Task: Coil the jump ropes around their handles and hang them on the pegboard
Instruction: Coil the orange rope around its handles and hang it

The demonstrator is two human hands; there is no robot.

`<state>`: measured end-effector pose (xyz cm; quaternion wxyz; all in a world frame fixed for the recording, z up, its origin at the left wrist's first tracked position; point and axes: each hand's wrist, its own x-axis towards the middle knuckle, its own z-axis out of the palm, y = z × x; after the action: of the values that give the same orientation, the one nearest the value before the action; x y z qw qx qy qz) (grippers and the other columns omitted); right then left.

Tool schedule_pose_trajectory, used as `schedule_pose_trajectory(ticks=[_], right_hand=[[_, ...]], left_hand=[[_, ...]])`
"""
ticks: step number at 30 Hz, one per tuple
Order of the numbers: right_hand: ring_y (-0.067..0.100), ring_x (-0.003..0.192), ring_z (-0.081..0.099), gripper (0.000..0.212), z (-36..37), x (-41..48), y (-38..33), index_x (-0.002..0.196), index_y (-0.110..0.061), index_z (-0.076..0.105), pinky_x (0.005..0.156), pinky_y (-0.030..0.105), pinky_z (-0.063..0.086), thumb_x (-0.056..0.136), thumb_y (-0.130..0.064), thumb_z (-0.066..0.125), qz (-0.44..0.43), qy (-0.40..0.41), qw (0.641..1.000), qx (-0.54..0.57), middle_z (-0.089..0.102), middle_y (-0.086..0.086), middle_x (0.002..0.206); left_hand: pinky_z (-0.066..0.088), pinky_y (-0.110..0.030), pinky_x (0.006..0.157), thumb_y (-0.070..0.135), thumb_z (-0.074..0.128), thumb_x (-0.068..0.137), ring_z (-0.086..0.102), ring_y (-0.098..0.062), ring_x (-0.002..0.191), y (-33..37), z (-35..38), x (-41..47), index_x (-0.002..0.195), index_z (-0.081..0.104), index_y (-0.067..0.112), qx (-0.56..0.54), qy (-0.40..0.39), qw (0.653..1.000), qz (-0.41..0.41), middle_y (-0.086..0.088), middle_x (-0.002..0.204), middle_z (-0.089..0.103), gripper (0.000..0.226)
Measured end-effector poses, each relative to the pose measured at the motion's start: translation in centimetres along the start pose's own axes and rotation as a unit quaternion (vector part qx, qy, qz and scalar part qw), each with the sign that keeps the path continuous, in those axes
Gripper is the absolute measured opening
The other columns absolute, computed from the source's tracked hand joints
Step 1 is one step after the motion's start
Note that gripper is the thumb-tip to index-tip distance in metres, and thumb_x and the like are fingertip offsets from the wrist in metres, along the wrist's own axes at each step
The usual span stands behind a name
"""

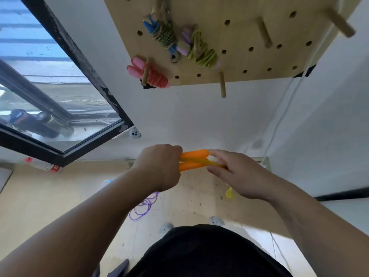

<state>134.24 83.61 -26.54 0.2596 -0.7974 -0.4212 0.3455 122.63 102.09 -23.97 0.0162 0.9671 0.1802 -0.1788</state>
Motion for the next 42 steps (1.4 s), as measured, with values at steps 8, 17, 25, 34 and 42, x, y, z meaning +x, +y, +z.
schedule_pose_trajectory(ticks=[8,17,25,34,42], right_hand=[[0.014,0.069,0.053,0.031,-1.7,-3.6,2.7,0.075,-0.034,0.043,0.065,0.038,0.043,0.104,-0.044,0.043,-0.056,0.031,0.997,-0.044,0.055,-0.004,0.07],[0.014,0.082,0.048,0.033,-3.4,-1.7,5.5,0.092,-0.025,0.06,0.074,0.039,0.045,0.1,-0.044,0.034,-0.168,-0.002,0.96,-0.223,0.059,-0.008,0.085],[0.019,0.076,0.053,0.025,-7.0,-0.6,0.6,0.088,-0.02,0.052,0.067,0.036,0.044,0.106,-0.03,0.037,-0.21,-0.034,0.889,-0.405,0.056,-0.003,0.083],[0.026,0.082,0.061,0.042,-3.2,-0.7,0.7,0.119,-0.021,0.06,0.068,0.039,0.047,0.106,-0.046,0.029,-0.164,0.192,0.939,-0.232,0.063,-0.002,0.094],[0.024,0.063,0.055,0.023,-2.6,-0.7,3.9,0.089,-0.006,0.07,0.057,0.041,0.045,0.099,-0.024,0.059,-0.274,0.454,0.837,-0.136,0.063,0.003,0.074]], left_hand=[[0.035,-0.03,0.059,0.029,0.062,0.085,0.051,-0.017,0.073,2.9,-1.2,0.0,0.083,0.042,0.029,-0.056,0.017,0.998,-0.029,0.008,0.076,0.046,0.02],[0.031,-0.027,0.056,0.023,0.062,0.085,0.046,-0.01,0.066,6.3,-3.9,-3.3,0.077,0.043,0.027,-0.103,-0.089,0.986,0.099,0.005,0.077,0.047,0.022],[0.039,-0.03,0.066,0.023,0.059,0.091,0.052,-0.015,0.076,5.7,-3.0,-1.8,0.095,0.049,0.026,0.034,-0.147,0.986,0.066,0.006,0.082,0.047,0.012],[0.046,-0.032,0.067,0.02,0.058,0.085,0.056,-0.023,0.081,4.3,-3.1,0.7,0.093,0.048,0.023,-0.033,0.033,0.997,-0.055,0.005,0.08,0.049,0.013],[0.052,-0.036,0.074,0.026,0.06,0.089,0.06,-0.024,0.086,6.9,-4.4,-0.1,0.105,0.051,0.023,-0.111,0.101,0.986,-0.071,0.001,0.092,0.059,0.019]])
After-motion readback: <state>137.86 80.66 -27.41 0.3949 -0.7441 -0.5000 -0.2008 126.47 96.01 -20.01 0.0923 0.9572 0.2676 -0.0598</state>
